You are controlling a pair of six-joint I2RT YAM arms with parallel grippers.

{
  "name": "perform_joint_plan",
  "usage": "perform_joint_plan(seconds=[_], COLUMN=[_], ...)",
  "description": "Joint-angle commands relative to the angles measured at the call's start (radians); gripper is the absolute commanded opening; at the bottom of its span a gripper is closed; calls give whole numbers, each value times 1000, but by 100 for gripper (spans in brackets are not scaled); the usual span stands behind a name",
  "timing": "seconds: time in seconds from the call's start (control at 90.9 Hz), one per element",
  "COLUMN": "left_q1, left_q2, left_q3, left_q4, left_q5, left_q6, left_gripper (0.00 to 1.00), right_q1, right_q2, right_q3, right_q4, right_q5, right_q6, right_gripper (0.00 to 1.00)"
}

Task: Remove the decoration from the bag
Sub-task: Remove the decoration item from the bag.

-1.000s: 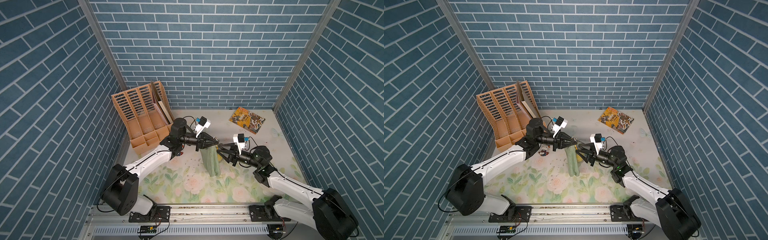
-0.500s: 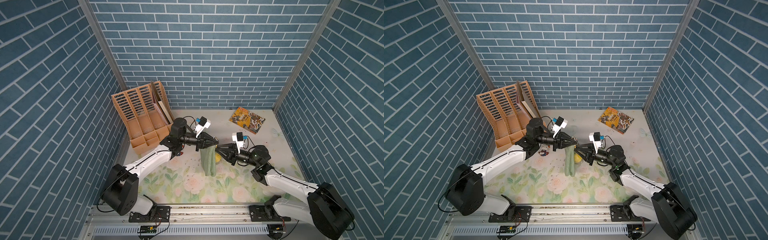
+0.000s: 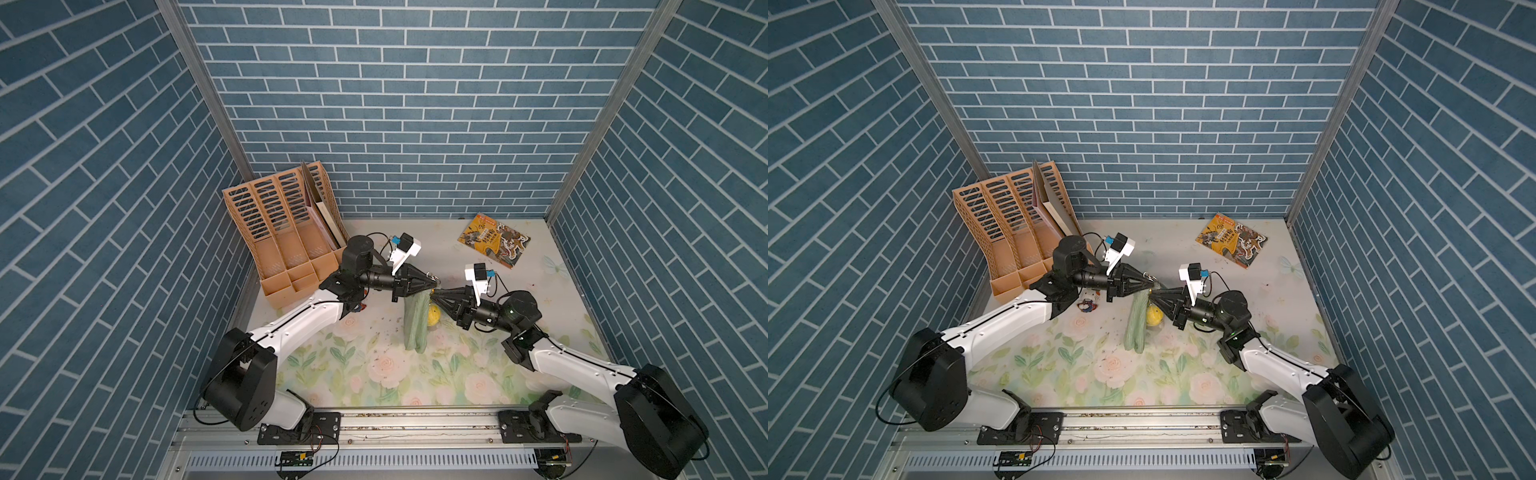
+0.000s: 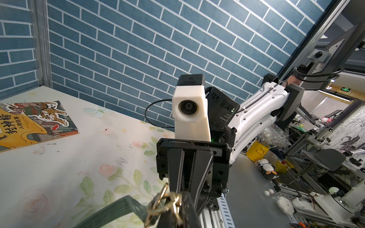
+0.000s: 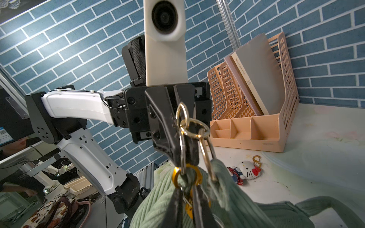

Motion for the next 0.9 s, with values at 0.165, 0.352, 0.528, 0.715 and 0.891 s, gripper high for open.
perform_joint_plan(seconds=[0.165, 0.352, 0.528, 0.715, 0.891], left_q1=[-6, -6, -4, -5, -6], left_q2=[-24, -37, -35, -39, -34], left_q3=[33, 49, 51, 54, 62], left_q4=[-39, -116, -116, -85, -88], left_q5=[23, 44, 97, 119, 120], left_q6=[44, 115, 132, 128, 126], left_gripper=[2, 0, 0, 0, 0], right_q1=[3, -15, -17, -13, 5], right_q2=[-8, -54, -34, 1, 42], right_q3=[2, -10, 5, 3, 16], right_q4=[23, -85, -83, -5, 47], right_q5=[2, -21, -77, -108, -111], right_q6=[23, -99, -82, -36, 0], right_gripper=[26, 38, 43, 43, 41])
